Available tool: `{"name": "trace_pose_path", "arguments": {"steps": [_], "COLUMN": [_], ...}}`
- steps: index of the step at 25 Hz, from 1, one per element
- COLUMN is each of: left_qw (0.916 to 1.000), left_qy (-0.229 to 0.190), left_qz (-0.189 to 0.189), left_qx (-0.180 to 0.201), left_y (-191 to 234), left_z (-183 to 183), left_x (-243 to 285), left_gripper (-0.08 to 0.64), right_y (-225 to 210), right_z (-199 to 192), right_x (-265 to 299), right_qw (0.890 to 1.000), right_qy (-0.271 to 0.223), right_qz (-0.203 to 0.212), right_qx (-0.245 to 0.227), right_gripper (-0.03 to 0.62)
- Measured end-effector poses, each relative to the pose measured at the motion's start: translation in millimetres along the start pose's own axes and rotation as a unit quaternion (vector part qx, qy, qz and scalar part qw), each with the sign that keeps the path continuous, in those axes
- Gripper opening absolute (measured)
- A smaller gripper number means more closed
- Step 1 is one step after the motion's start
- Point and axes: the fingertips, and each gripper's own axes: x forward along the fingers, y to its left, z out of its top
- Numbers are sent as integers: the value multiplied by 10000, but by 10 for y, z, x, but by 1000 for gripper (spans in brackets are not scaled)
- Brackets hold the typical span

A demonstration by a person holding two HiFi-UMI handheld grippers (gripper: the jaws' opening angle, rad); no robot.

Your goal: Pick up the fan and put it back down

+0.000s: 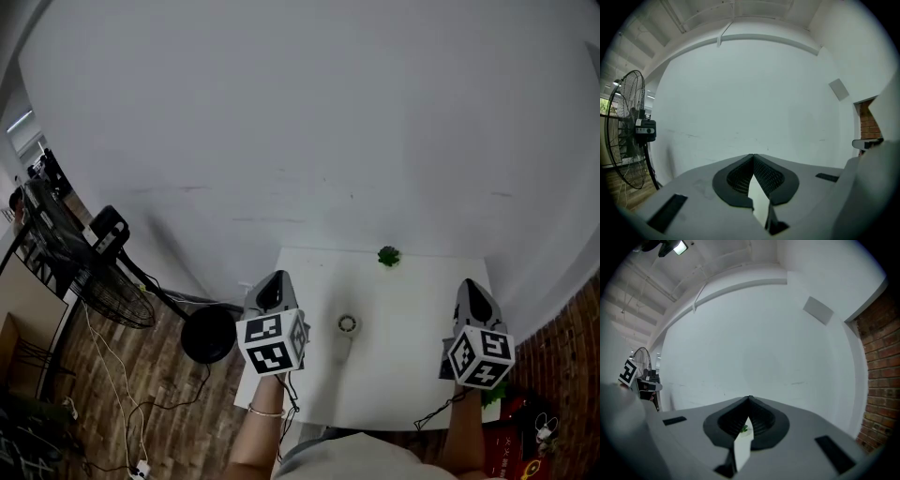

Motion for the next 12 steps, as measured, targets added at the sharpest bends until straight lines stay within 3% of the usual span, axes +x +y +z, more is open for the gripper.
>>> {"name": "trace_pose_path", "arguments": {"steps": [12], "left_qw": [9998], "left_qy": [129], "left_qz": [125], "left_qx": [-94], "left_y": [153], "left_z": [-96], "left_x": [30], "left_gripper": [12], "right_y": [109], "right_z": [-86], "right_x": [90], "right_qw": [9999], "right_qy": [108], "right_qz": [37], "right_qx": [93], "right_gripper": [2]}}
